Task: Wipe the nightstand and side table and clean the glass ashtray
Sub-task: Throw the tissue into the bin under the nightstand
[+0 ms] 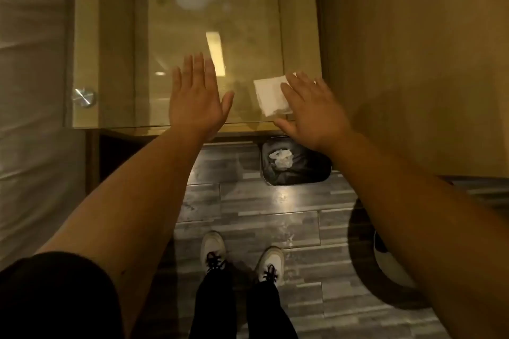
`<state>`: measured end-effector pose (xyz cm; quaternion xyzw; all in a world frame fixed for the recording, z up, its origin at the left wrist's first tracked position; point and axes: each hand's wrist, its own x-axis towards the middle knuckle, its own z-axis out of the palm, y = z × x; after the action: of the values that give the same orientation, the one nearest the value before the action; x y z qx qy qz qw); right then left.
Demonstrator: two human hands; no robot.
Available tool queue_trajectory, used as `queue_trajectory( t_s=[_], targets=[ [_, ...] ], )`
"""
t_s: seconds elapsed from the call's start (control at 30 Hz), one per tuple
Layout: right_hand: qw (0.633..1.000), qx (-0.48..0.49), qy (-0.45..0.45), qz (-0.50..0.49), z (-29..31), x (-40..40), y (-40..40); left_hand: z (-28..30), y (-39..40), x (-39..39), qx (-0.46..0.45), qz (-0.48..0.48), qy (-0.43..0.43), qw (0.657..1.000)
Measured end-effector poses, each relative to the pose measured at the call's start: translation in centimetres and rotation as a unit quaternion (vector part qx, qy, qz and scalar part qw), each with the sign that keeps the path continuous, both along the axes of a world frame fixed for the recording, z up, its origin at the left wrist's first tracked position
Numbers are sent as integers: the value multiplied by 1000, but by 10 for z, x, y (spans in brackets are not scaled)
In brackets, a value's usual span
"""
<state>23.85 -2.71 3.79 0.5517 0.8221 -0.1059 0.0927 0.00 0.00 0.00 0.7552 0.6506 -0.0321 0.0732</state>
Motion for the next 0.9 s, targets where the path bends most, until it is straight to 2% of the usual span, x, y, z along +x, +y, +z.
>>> queue_trajectory(
  t_s=[0.07, 0.17, 0.37, 0.63, 0.7, 0.9],
  targets=[
    [1000, 5, -5, 9, -9, 2, 2, -9, 2, 5, -21, 12, -8, 1000],
    [999, 22, -15, 33, -24, 5, 2, -23, 1, 6, 0, 4, -16, 1000],
    [999, 13, -21, 44, -30, 2, 3, -20, 1, 6, 2, 0, -12, 1000],
    [984, 132, 116, 7, -30, 15, -34, -20, 0, 5, 8, -2, -12, 1000],
    [988, 117, 104, 3, -28, 13, -24, -19, 0, 5, 7, -4, -8, 1000],
    [999, 7, -5, 40, -29, 7, 6, -20, 0, 5, 10, -5, -2, 1000]
  ],
)
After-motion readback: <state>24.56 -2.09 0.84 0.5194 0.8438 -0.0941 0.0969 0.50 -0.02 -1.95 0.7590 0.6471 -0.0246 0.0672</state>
